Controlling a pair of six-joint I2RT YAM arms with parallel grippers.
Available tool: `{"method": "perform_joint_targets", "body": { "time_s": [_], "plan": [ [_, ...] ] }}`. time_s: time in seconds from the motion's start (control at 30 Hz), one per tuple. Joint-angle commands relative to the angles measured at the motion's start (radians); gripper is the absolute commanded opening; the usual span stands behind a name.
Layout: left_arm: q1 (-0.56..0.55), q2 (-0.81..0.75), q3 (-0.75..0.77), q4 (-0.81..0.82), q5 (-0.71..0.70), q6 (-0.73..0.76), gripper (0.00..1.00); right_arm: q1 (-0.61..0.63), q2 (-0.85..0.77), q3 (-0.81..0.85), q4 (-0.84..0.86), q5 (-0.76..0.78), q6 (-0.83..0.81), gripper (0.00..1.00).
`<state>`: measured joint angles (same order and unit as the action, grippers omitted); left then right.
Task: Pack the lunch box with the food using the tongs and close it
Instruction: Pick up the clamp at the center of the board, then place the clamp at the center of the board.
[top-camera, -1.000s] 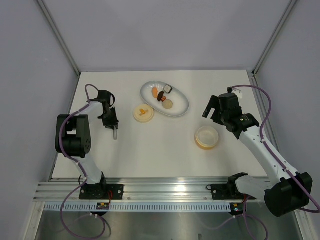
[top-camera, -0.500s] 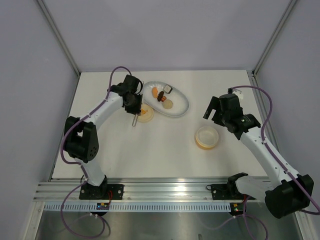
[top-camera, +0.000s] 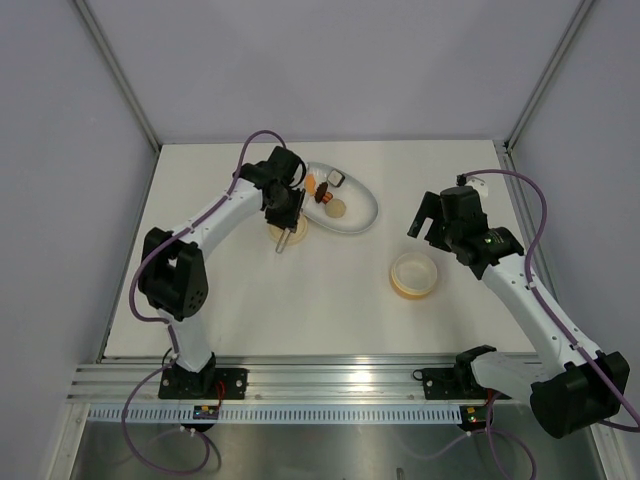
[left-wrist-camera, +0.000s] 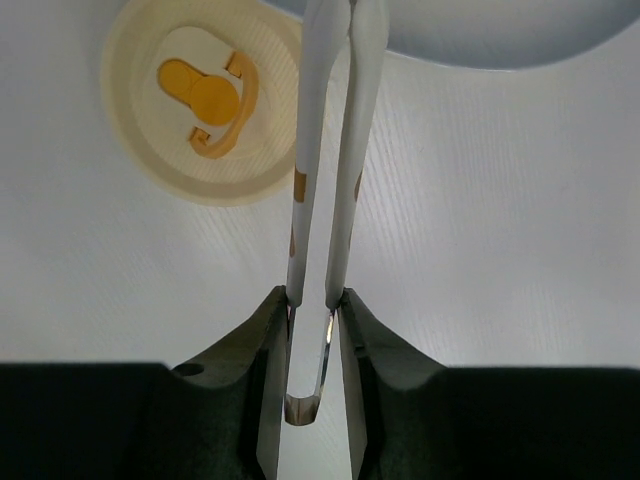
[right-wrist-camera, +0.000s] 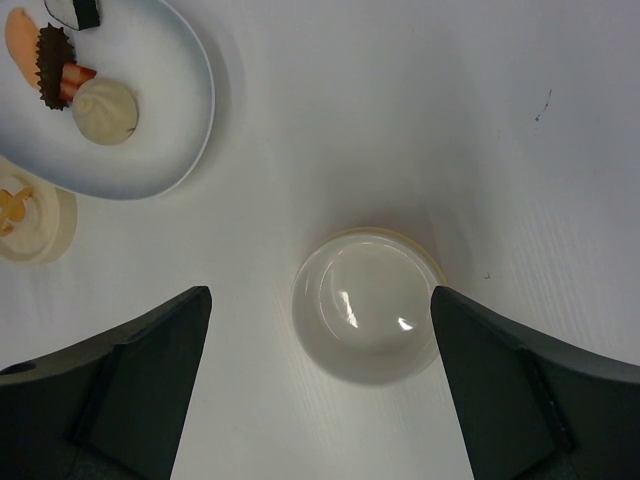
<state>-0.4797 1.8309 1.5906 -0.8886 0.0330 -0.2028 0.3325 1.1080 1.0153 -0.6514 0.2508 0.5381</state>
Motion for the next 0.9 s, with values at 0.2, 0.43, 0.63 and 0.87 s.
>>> {"method": "perform_joint_targets", "body": {
  "time_s": [0.2, 0.43, 0.63, 0.87],
  "plan": [
    [-0.045, -0.013, 0.000, -0.010, -0.004, 0.039, 0.33, -0.004, -0.007, 0.034, -0.008, 0.027, -0.017, 0.99],
    [-0.169, -0.045, -0.167, 0.147, -0.027, 0.002, 0.32, -0.004, -0.011, 0.017, -0.010, 0.027, -0.003, 0.99],
    [-0.204, -0.028, -0.260, 0.234, -0.028, -0.010, 0.33, -0.004, -0.037, -0.004, -0.017, 0.036, 0.006, 0.99],
    [-0.223, -0.012, -0.348, 0.295, -0.067, -0.020, 0.49, -0.003, -0.045, -0.026, -0.008, 0.030, 0.020, 0.99]
  ]
}}
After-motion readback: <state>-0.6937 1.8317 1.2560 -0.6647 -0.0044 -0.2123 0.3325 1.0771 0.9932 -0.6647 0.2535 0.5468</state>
